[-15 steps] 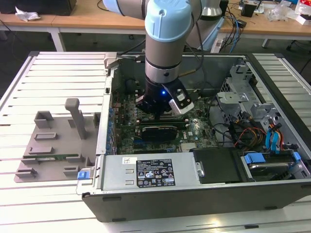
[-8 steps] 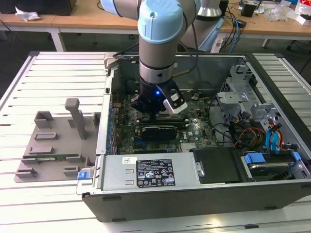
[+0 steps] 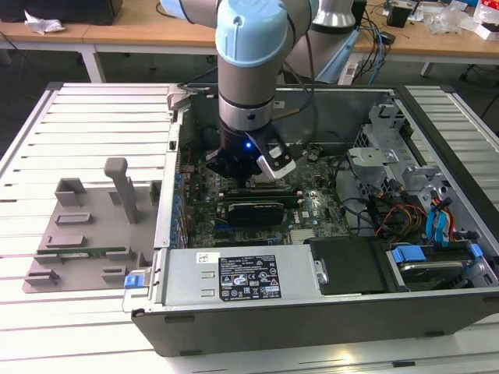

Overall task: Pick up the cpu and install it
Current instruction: 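Install the second cpu locking lever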

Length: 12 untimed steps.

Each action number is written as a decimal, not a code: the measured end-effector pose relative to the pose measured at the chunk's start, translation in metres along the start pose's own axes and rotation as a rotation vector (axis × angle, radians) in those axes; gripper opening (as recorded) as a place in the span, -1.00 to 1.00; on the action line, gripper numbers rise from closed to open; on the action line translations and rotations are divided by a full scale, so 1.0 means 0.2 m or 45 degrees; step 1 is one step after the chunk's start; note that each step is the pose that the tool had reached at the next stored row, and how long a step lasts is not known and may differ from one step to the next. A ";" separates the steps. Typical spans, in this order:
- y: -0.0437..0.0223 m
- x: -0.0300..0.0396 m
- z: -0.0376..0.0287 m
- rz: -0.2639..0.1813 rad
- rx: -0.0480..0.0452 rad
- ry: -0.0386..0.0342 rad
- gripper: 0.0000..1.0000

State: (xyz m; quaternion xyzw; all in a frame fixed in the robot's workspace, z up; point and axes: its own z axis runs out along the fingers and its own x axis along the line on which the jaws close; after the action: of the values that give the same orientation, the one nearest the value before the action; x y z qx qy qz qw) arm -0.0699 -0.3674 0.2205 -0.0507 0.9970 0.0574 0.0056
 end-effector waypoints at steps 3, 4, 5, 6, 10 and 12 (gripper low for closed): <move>0.014 -0.002 -0.118 0.000 0.003 0.0002 -0.79; 0.017 -0.004 -0.150 0.000 0.003 0.0003 -0.79; 0.015 -0.035 -0.156 0.000 0.003 0.0032 -0.79; 0.012 -0.062 -0.156 0.001 0.002 0.0074 -0.79; -0.019 -0.174 -0.158 0.004 -0.001 0.0362 -0.79; -0.089 -0.167 -0.160 0.004 -0.013 0.0356 -0.79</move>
State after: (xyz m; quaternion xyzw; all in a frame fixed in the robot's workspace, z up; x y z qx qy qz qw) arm -0.0351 -0.3854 0.2508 -0.0500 0.9968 0.0619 -0.0087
